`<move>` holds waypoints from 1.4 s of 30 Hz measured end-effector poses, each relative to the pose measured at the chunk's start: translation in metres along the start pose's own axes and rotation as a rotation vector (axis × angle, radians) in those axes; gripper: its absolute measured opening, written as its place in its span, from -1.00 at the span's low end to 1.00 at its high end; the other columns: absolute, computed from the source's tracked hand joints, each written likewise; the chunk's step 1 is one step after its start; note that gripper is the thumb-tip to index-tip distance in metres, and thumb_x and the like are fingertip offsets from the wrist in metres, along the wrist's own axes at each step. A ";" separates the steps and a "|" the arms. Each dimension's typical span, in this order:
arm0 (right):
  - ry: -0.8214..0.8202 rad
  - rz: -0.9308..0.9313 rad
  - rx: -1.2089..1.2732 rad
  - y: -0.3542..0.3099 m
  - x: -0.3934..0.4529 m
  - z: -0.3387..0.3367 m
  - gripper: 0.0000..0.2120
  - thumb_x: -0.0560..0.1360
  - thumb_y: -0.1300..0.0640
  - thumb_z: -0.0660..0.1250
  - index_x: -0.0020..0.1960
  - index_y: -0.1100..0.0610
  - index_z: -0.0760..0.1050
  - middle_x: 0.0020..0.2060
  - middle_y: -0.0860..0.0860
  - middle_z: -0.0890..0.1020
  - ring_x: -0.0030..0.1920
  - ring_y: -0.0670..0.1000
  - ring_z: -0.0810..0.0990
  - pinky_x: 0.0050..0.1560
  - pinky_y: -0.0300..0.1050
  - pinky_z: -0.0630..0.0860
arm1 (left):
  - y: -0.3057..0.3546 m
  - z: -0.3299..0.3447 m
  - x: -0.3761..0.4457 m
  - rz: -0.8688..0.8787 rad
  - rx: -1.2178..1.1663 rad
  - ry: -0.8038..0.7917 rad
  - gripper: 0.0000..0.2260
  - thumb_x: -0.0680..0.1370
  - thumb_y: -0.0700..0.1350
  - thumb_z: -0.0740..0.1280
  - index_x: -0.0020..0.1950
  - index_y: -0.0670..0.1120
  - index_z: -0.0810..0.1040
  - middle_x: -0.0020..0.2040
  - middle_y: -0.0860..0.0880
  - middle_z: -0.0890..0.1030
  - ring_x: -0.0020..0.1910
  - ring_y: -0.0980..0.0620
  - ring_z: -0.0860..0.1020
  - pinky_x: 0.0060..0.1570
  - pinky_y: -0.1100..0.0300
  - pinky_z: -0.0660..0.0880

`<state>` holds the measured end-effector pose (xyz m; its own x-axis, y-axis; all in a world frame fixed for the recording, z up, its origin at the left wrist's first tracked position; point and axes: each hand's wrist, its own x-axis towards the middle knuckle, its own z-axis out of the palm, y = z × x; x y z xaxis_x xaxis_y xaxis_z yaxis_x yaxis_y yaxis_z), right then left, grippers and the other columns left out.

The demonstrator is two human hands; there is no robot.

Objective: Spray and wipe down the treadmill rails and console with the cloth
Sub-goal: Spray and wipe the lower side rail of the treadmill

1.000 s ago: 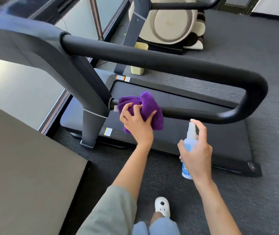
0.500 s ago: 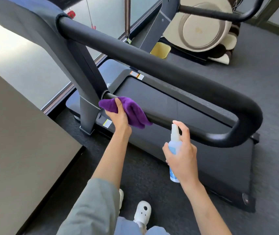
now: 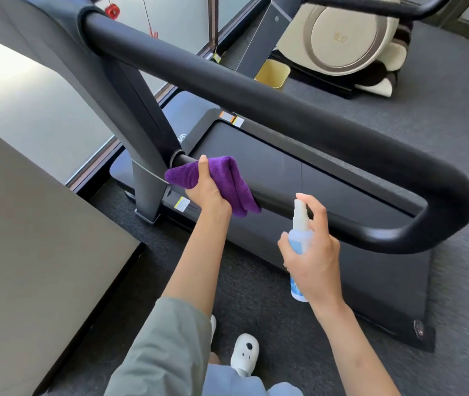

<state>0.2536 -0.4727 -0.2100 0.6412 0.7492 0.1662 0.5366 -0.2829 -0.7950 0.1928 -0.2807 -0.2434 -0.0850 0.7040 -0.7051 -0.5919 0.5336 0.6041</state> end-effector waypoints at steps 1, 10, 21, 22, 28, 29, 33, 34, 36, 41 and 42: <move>0.000 0.007 0.001 0.001 -0.002 -0.001 -0.35 0.44 0.35 0.38 0.36 -0.16 0.30 -0.22 -0.13 0.50 -0.37 0.07 0.48 -0.25 0.09 0.59 | -0.004 -0.001 -0.005 -0.015 0.044 -0.009 -0.49 0.41 0.06 0.51 0.24 -0.15 0.48 0.12 -0.11 0.64 0.07 -0.12 0.62 0.17 -0.04 0.53; -0.039 -0.009 0.024 -0.003 0.006 0.005 -0.36 0.45 0.36 0.38 0.36 -0.14 0.30 -0.33 -0.14 0.47 -0.39 0.07 0.47 -0.27 0.09 0.58 | 0.035 -0.004 0.014 -0.042 0.253 0.080 -0.21 0.42 0.27 0.42 0.46 -0.19 0.28 0.29 -0.11 0.53 0.24 -0.15 0.50 0.20 -0.06 0.41; 0.030 -0.014 0.040 0.019 -0.013 -0.026 -0.35 0.44 0.37 0.41 0.38 -0.12 0.31 -0.11 -0.12 0.55 -0.25 -0.14 0.52 -0.18 -0.36 0.45 | -0.026 0.013 -0.041 -0.025 0.191 0.090 -0.29 0.34 0.30 0.47 0.30 -0.14 0.45 0.13 -0.02 0.61 0.11 -0.08 0.56 0.22 0.03 0.41; 0.027 0.001 0.044 0.022 -0.017 -0.031 -0.34 0.44 0.37 0.42 0.38 -0.13 0.31 -0.12 -0.12 0.55 -0.27 -0.14 0.51 -0.17 -0.31 0.46 | -0.039 0.013 -0.051 -0.033 0.194 0.070 -0.33 0.36 0.29 0.46 0.28 -0.13 0.46 0.10 0.00 0.61 0.08 -0.06 0.56 0.19 0.07 0.39; 0.018 -0.013 0.033 0.035 -0.020 -0.051 -0.33 0.43 0.39 0.42 0.38 -0.10 0.30 -0.08 -0.09 0.57 -0.26 -0.10 0.50 -0.13 -0.15 0.54 | -0.075 0.012 -0.092 -0.149 0.159 0.005 -0.38 0.34 0.24 0.51 0.19 -0.14 0.49 0.01 0.01 0.63 -0.08 0.00 0.60 0.00 0.09 0.49; 0.017 -0.019 0.034 0.036 -0.019 -0.054 -0.34 0.44 0.38 0.42 0.37 -0.11 0.30 -0.08 -0.11 0.55 -0.27 -0.14 0.48 -0.12 -0.20 0.52 | -0.066 0.014 -0.086 -0.125 0.166 0.026 -0.37 0.35 0.21 0.50 0.24 -0.16 0.46 0.05 -0.01 0.62 -0.06 -0.02 0.58 0.00 0.10 0.46; 0.009 -0.059 0.040 0.041 -0.019 -0.062 -0.35 0.44 0.37 0.42 0.37 -0.12 0.32 -0.12 -0.15 0.51 -0.23 -0.19 0.52 -0.16 -0.49 0.40 | -0.031 0.015 -0.057 -0.037 0.233 0.092 -0.31 0.40 0.17 0.49 0.37 -0.20 0.38 0.04 -0.03 0.56 0.12 -0.12 0.55 0.16 0.01 0.41; 0.009 -0.065 0.044 0.041 -0.021 -0.064 -0.35 0.44 0.37 0.43 0.38 -0.11 0.32 -0.13 -0.15 0.51 -0.21 -0.18 0.53 -0.17 -0.51 0.40 | -0.025 0.016 -0.052 -0.021 0.236 0.106 -0.32 0.41 0.15 0.49 0.37 -0.20 0.38 0.03 -0.04 0.55 0.11 -0.12 0.55 0.17 0.01 0.42; 0.005 -0.067 0.054 0.043 -0.024 -0.065 -0.35 0.44 0.37 0.43 0.38 -0.10 0.32 -0.17 -0.20 0.51 -0.20 -0.13 0.53 -0.20 -0.51 0.40 | -0.019 0.016 -0.045 0.008 0.266 0.135 -0.32 0.40 0.16 0.49 0.36 -0.20 0.40 0.08 -0.06 0.56 0.01 -0.08 0.53 0.11 0.05 0.44; -0.054 -0.080 0.062 0.039 -0.030 -0.060 -0.36 0.45 0.35 0.44 0.37 -0.11 0.31 -0.15 -0.18 0.51 -0.29 -0.05 0.49 -0.21 -0.30 0.49 | -0.020 0.013 -0.040 0.005 0.211 0.106 -0.27 0.38 0.13 0.52 0.40 -0.19 0.34 0.05 -0.03 0.50 0.06 -0.07 0.53 0.13 0.03 0.45; -0.062 -0.080 0.055 0.038 -0.030 -0.058 -0.37 0.45 0.35 0.43 0.37 -0.10 0.32 -0.12 -0.18 0.52 -0.30 -0.04 0.47 -0.20 -0.24 0.51 | -0.020 0.012 -0.039 0.008 0.203 0.108 -0.27 0.39 0.11 0.52 0.40 -0.19 0.33 0.09 -0.05 0.51 0.04 -0.07 0.52 0.16 0.02 0.45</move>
<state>0.2861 -0.5405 -0.2112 0.5613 0.8042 0.1955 0.5525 -0.1883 -0.8119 0.2179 -0.3135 -0.2237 -0.1807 0.6603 -0.7289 -0.4186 0.6190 0.6645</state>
